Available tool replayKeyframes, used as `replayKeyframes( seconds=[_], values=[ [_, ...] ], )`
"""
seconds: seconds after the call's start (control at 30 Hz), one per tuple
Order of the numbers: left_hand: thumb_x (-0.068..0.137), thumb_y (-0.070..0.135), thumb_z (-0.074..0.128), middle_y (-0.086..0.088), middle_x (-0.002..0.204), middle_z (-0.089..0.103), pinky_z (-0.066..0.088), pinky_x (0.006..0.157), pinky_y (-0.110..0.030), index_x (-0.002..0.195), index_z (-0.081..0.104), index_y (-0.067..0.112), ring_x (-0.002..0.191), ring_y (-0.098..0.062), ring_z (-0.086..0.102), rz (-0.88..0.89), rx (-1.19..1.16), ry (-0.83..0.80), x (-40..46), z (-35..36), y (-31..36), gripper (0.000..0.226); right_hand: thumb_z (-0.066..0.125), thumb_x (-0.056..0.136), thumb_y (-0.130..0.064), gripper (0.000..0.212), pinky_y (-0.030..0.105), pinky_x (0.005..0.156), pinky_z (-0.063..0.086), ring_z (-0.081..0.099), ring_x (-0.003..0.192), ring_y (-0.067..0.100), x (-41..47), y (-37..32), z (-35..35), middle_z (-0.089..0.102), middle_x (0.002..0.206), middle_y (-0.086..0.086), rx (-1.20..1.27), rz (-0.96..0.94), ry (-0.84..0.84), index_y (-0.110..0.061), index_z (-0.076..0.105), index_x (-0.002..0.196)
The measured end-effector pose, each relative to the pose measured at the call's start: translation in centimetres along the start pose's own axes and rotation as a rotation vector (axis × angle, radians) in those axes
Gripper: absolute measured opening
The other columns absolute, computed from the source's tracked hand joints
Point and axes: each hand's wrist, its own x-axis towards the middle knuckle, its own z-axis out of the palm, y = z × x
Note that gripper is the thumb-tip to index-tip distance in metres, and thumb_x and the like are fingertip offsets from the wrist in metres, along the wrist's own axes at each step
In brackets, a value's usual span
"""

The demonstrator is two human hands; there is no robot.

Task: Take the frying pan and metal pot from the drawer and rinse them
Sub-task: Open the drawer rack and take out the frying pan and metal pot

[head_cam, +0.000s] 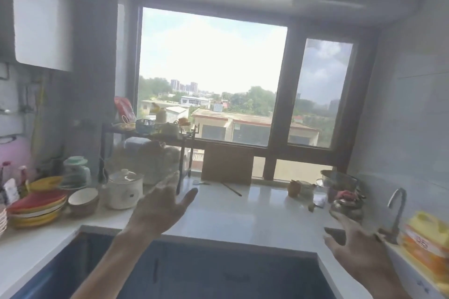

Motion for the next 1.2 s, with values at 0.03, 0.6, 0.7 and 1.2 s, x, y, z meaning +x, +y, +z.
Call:
replayKeyframes(
  seconds=[0.03,0.6,0.7,1.2],
  values=[
    [0.092,0.057,0.037,0.001,0.151,0.038,0.033,0.106,-0.042,0.148,0.023,0.023,0.137,-0.022,0.038,0.014,-0.041,-0.035,2.1,2.0,-1.1,0.067,0.057,0.087,-0.037,0.058,0.036,0.101,0.038,0.045,0.128,0.023,1.6,0.7,1.5,0.046,0.144,0.001,0.010,0.024,-0.049,-0.026,0.037,0.140],
    [0.086,0.045,0.053,0.019,0.107,0.066,0.045,0.101,-0.035,0.126,0.053,0.037,0.104,-0.001,0.060,-0.328,-0.474,-0.825,13.2,47.5,-6.6,0.041,0.062,0.087,-0.027,0.020,0.038,0.097,0.047,0.062,0.102,0.010,19.8,16.5,37.0,0.065,0.117,0.002,0.438,0.372,-0.871,-0.034,0.059,0.106],
    [0.089,0.041,0.056,0.012,0.107,0.065,0.043,0.101,-0.030,0.130,0.049,0.036,0.109,-0.009,0.060,-0.445,-0.517,-0.885,14.0,56.9,-8.6,0.042,0.062,0.088,-0.028,0.025,0.037,0.098,0.047,0.062,0.105,0.008,21.7,16.8,47.3,0.065,0.118,0.003,0.508,0.341,-1.010,-0.031,0.058,0.112],
    [0.081,0.021,0.071,0.006,0.095,0.067,0.043,0.080,-0.014,0.099,0.067,0.018,0.088,-0.002,0.060,-0.350,-0.636,-0.710,17.5,83.3,-16.2,0.019,0.054,0.093,-0.027,0.023,0.016,0.081,0.032,0.052,0.103,0.008,28.4,18.6,77.6,0.057,0.108,-0.007,0.500,0.020,-0.968,-0.013,0.059,0.110]
  ],
)
